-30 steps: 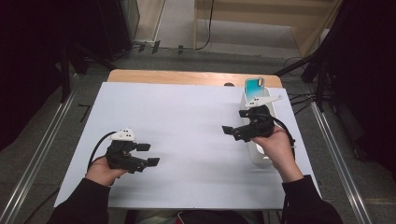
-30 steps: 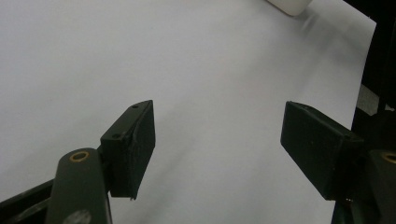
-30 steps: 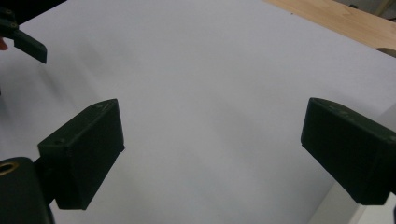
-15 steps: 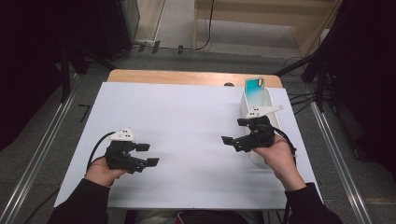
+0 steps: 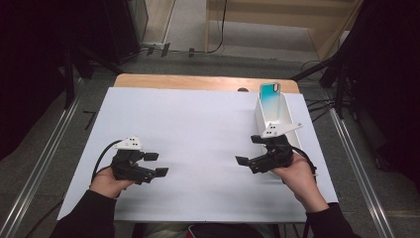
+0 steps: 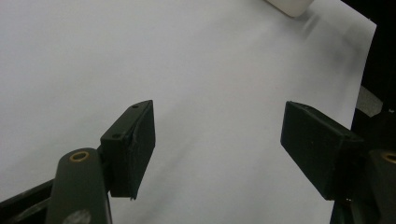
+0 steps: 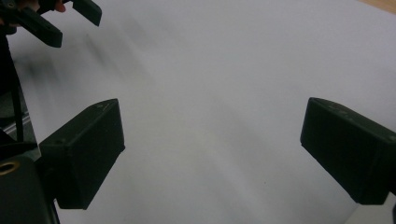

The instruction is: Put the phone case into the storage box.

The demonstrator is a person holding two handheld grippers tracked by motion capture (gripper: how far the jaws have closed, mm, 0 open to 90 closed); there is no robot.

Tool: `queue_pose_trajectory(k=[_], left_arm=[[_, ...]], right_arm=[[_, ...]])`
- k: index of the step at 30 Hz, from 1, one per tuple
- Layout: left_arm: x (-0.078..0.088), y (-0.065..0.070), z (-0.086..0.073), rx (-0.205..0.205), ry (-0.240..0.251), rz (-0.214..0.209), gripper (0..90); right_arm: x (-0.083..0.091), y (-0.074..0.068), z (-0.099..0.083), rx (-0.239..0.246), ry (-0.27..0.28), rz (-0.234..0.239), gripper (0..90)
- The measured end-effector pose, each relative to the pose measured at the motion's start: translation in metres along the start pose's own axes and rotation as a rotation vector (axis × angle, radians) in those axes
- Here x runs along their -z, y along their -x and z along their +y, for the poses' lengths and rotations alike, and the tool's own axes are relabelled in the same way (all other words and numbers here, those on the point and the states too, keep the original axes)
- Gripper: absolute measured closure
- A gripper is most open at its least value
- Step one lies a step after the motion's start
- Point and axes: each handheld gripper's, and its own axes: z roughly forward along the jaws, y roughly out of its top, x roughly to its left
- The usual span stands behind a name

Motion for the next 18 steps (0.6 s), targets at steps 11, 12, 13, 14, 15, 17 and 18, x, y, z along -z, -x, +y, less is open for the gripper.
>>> queue_pose_trajectory(k=[11, 12, 13, 14, 15, 17, 18], left_arm=[[0.0, 0.002, -0.001, 0.0, 0.009, -0.003, 25.9], [0.0, 0.002, 0.0, -0.001, 0.006, -0.002, 25.8], [0.0, 0.002, 0.0, -0.001, 0.008, -0.002, 25.8], [0.0, 0.002, 0.0, 0.0, 0.008, -0.003, 25.8], [0.0, 0.002, 0.0, 0.0, 0.008, -0.001, 25.9], [0.0, 0.003, 0.0, -0.002, 0.008, -0.001, 25.8], [0.001, 0.003, 0.0, -0.003, 0.009, -0.003, 25.8]], right_arm=[[0.005, -0.006, -0.015, 0.026, 0.022, 0.034, 5.1], [0.005, -0.007, -0.017, 0.033, 0.02, 0.034, 5.1], [0.005, -0.008, -0.018, 0.039, 0.019, 0.037, 5.1], [0.006, -0.009, -0.02, 0.038, 0.02, 0.036, 5.1], [0.006, -0.009, -0.021, 0.041, 0.017, 0.039, 5.1], [0.005, -0.01, -0.025, 0.04, 0.015, 0.048, 5.1], [0.005, -0.01, -0.026, 0.04, 0.011, 0.049, 5.1]])
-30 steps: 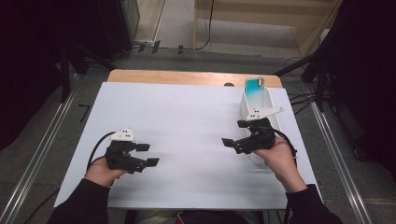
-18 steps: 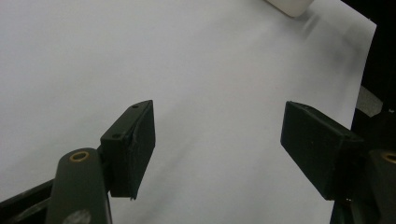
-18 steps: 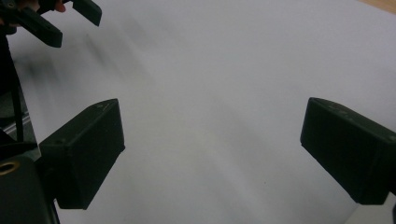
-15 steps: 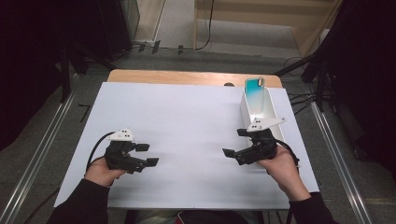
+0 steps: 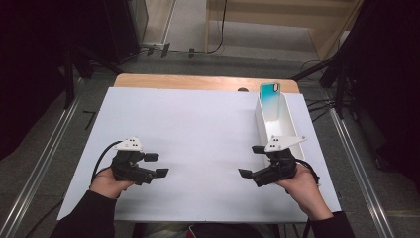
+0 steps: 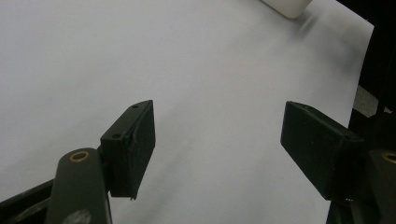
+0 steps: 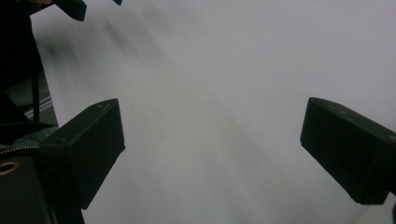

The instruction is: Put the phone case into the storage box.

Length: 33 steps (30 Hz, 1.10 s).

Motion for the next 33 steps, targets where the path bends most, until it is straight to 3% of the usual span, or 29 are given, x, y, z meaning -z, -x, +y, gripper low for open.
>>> queue_pose_trajectory(k=[22, 33], left_arm=[[0.009, 0.004, -0.009, -0.009, 0.004, 0.002, 25.9], [0.01, 0.005, -0.011, -0.008, 0.006, 0.003, 25.8]], right_arm=[[0.006, -0.008, -0.024, 0.046, 0.005, 0.033, 5.1], [0.005, -0.004, -0.035, 0.03, 0.0, 0.031, 5.1]])
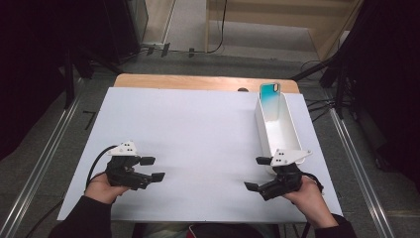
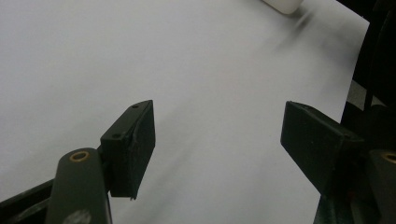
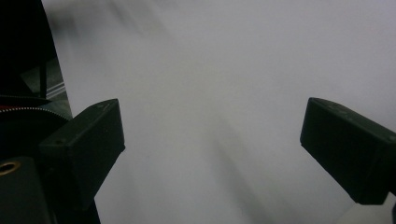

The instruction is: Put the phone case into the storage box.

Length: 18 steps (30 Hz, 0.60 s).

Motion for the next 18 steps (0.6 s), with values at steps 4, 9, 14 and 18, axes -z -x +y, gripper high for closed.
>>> queue_pose_trajectory(k=[4, 9, 14, 18], left_arm=[[-0.0003, 0.0, -0.0001, -0.001, 0.0, 0.0, 25.9], [-0.0002, 0.0, -0.0002, -0.001, 0.0, 0.0, 25.8], [-0.0005, 0.0, -0.0003, -0.002, -0.001, 0.0, 25.8], [-0.0008, 0.0002, -0.0004, -0.002, -0.003, -0.001, 25.8]], right_arm=[[0.0005, 0.001, -0.0029, -0.002, -0.003, -0.001, 5.1], [0.0003, 0.0019, -0.0049, 0.0, -0.01, -0.003, 5.1], [0.0011, 0.0032, -0.0057, -0.011, -0.009, -0.007, 5.1], [0.0007, 0.0037, -0.006, -0.007, -0.014, -0.008, 5.1]])
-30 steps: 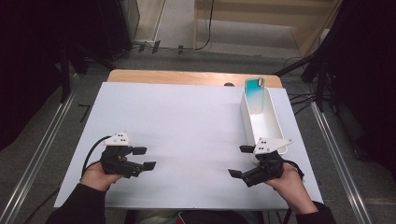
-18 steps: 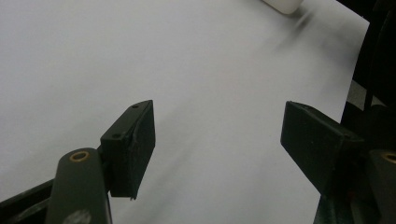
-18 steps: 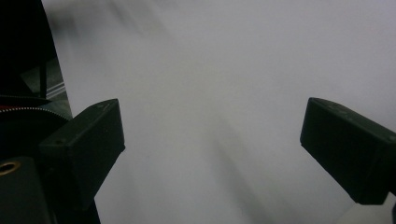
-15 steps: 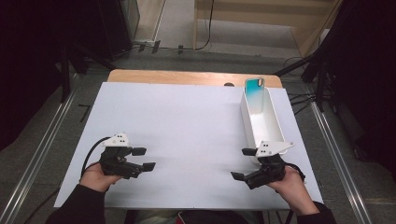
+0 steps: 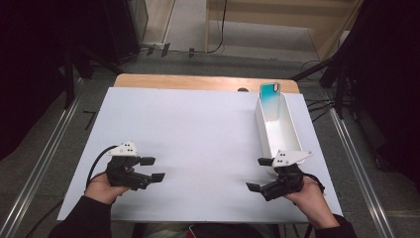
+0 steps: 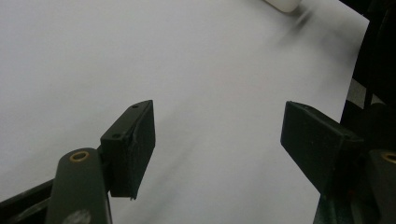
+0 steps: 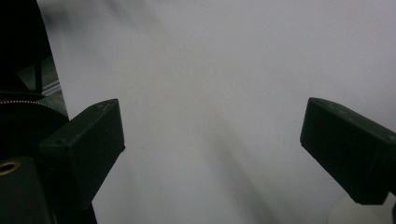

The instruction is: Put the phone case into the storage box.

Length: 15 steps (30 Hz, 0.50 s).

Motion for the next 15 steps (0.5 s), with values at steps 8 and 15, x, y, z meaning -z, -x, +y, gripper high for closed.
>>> queue_pose_trajectory(k=[8, 15], left_arm=[[-0.0002, -0.0001, -0.0002, 0.001, 0.0, 0.0, 25.8], [0.0003, 0.0002, 0.0, -0.002, -0.003, -0.001, 25.8]], right_arm=[[0.0001, 0.001, -0.0005, -0.006, -0.002, -0.001, 5.1], [0.0002, 0.0016, -0.0009, -0.005, -0.004, -0.004, 5.1]])
